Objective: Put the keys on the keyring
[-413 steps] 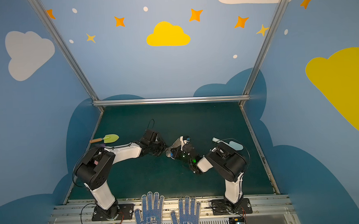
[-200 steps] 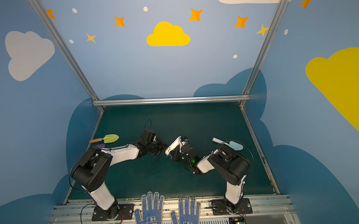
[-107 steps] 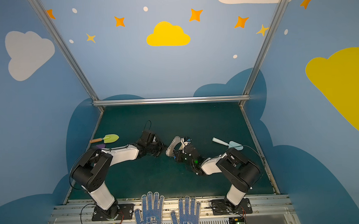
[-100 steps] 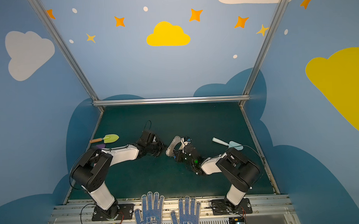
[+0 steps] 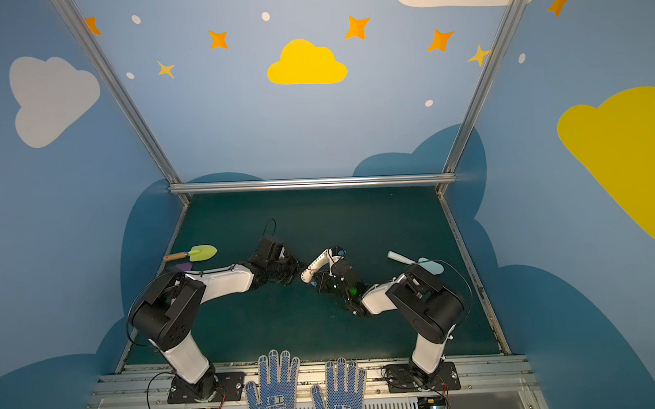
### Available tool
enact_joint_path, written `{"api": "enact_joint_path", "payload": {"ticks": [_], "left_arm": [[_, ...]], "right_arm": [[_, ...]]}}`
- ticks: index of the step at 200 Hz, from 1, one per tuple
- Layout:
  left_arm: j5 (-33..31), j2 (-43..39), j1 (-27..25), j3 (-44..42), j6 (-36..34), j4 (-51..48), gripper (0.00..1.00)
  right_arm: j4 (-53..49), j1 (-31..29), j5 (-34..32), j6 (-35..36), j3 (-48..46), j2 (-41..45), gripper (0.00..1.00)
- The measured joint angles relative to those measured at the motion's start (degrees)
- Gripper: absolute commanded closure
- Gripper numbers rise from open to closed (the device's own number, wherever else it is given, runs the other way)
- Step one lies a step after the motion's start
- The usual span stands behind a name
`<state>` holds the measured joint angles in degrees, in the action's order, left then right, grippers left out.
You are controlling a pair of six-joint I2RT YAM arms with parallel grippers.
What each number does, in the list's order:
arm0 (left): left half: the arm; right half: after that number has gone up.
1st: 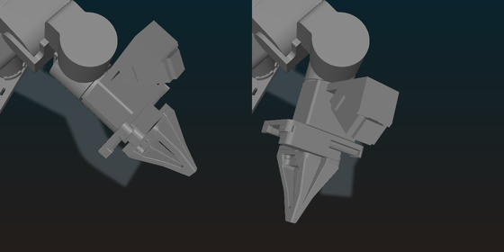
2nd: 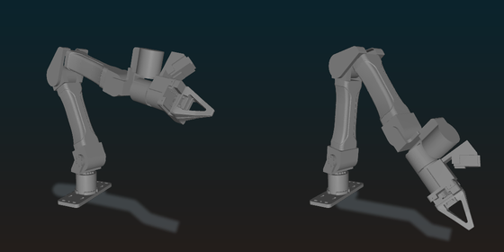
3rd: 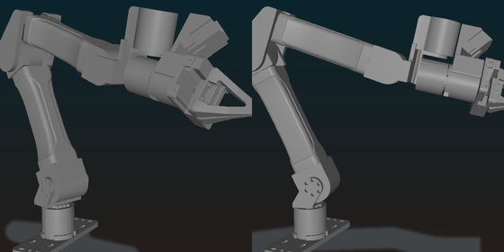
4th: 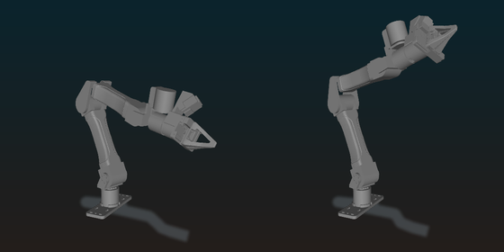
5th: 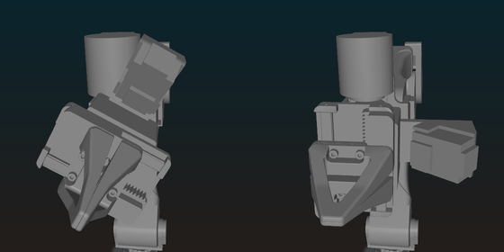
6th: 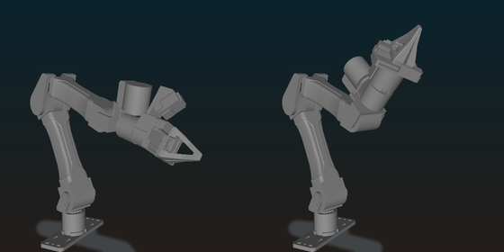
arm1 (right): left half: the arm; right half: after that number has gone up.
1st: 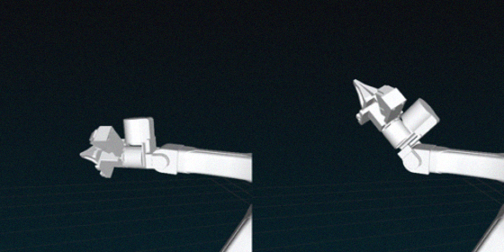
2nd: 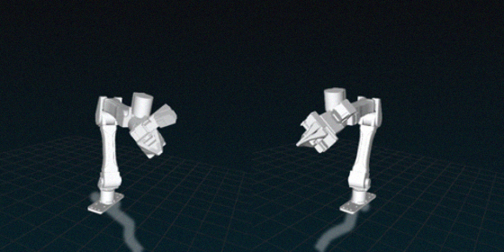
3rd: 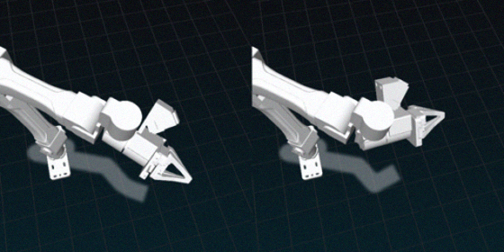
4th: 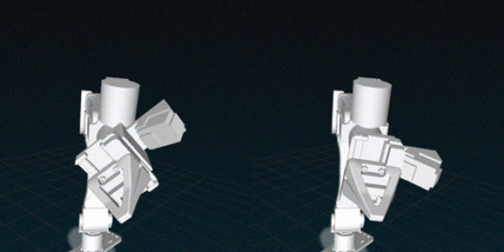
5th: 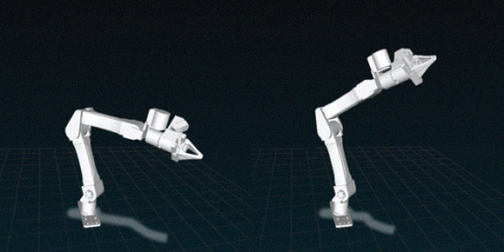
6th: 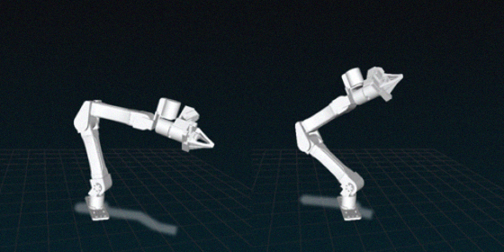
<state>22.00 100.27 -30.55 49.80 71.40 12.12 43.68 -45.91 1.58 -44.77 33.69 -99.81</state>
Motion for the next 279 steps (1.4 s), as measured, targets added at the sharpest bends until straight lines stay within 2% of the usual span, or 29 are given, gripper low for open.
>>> {"api": "enact_joint_path", "payload": {"ticks": [47, 279], "left_arm": [[0.0, 0.0, -0.7, 0.0, 0.0, -0.7, 0.96], [-1.5, 0.0, -0.5, -1.0, 1.4, -0.1, 0.96]], "right_arm": [[4.7, 0.6, -0.9, -0.4, 0.0, 0.0, 1.00], [1.4, -0.5, -0.5, -1.4, 2.3, -3.2, 1.00]]}}
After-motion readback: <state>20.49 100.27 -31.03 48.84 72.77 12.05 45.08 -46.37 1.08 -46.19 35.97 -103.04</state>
